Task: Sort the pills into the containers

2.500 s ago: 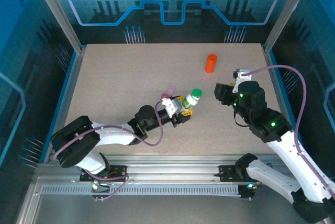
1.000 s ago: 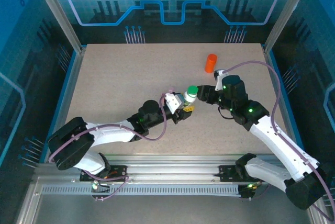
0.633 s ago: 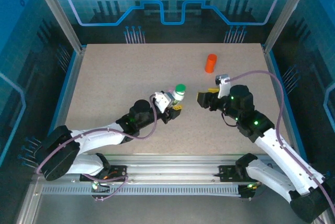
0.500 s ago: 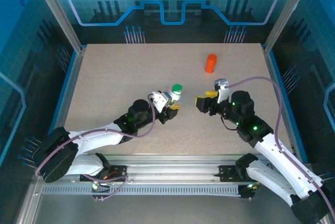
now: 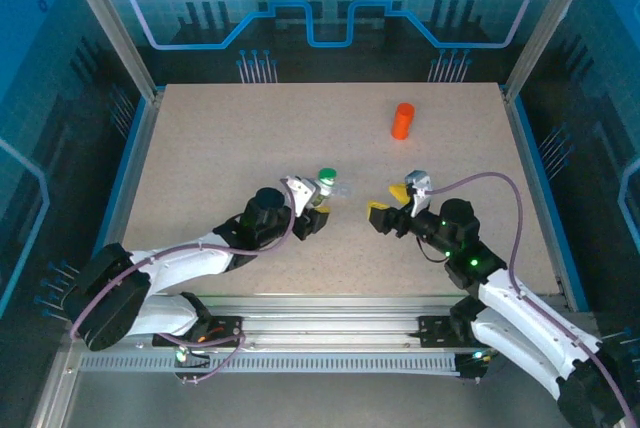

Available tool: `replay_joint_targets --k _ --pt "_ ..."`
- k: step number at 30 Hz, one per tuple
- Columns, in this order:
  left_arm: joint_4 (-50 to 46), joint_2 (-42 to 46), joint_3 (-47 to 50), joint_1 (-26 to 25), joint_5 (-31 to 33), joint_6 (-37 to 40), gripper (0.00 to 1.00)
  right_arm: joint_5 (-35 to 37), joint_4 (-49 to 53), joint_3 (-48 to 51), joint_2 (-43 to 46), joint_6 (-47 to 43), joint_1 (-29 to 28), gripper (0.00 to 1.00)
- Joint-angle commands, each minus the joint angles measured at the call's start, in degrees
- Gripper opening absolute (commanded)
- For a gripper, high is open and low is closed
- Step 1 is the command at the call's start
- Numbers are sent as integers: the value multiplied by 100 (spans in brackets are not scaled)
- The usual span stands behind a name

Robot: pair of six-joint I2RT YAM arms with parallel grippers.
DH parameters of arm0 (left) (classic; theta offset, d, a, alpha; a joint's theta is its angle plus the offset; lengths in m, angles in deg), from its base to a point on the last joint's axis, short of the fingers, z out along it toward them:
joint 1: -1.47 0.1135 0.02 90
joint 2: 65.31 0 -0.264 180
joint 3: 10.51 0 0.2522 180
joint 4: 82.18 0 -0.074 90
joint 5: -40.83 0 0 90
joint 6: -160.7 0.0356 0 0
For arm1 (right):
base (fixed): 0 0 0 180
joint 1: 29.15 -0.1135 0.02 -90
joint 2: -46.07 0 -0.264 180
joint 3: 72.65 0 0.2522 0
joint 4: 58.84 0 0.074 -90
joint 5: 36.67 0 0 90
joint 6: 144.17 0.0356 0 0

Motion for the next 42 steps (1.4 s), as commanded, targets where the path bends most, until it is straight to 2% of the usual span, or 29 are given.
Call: replay_joint_targets --k 1,7,23,30,36,42 --pt "-588 141 -97 174 -143 -132 0 57 -915 244 -107 172 47 79" --pt "-1324 -113 -378 371 -315 -234 0 3 -1167 389 -260 325 69 86" --pt "-3162 -1535 -2008 585 -643 -75 0 91 -1175 443 -324 421 64 88" --pt "-4046 -2187 -2789 647 -568 -41 0 113 -1128 443 -283 457 67 88" --pt "-4770 -2445 -3278 693 -513 37 0 65 -1084 428 -233 502 67 89" --pt "-4914 -2426 -3356 750 -507 88 0 43 -1084 452 -152 532 67 89"
